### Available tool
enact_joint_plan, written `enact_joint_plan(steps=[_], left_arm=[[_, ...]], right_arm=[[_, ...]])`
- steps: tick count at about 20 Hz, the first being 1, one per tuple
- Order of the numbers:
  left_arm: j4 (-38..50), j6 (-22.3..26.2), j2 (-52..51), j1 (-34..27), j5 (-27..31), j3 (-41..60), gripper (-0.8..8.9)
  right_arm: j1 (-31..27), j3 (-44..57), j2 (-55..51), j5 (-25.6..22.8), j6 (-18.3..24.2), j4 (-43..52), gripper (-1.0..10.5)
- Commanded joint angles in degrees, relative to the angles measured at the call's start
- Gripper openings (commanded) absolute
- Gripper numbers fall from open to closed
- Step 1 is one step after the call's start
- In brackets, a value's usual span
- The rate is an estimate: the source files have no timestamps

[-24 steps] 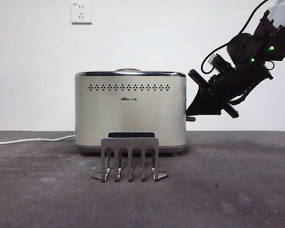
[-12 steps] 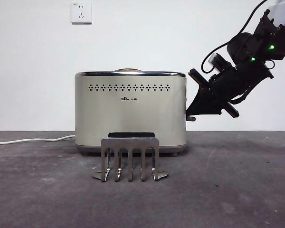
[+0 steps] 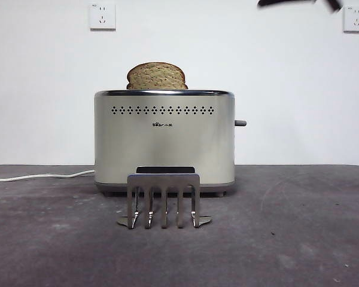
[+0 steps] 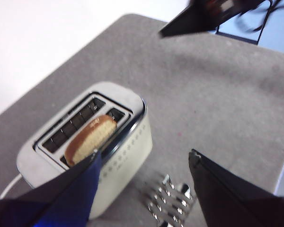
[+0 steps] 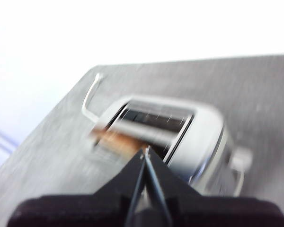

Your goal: Pick up a slice of bread from the rack,put the bread on the toaster,press the button

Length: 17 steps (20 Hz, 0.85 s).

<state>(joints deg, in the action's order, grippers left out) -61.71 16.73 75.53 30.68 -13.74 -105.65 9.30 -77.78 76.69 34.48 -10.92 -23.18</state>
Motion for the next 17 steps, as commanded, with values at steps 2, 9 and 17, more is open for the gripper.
enact_joint_plan(steps=[2,9,17], left_arm=[[-2.8,-1.2,0.0,0.2,-0.3,0.4,3.15],[-7.7,-2.1,0.0,0.2,-2.2,0.3,3.14],[-12.2,-2.1,0.0,0.2,-4.7,0.4,3.14]], right_arm=[[0.2,0.5,-7.0,0.1,4.9,-11.1,-0.1],[0.2,0.5,-15.5,0.0,13.9,-34.3,-0.1],[0.2,0.5,-17.2,0.0,19.5,-48.5,-0.1]])
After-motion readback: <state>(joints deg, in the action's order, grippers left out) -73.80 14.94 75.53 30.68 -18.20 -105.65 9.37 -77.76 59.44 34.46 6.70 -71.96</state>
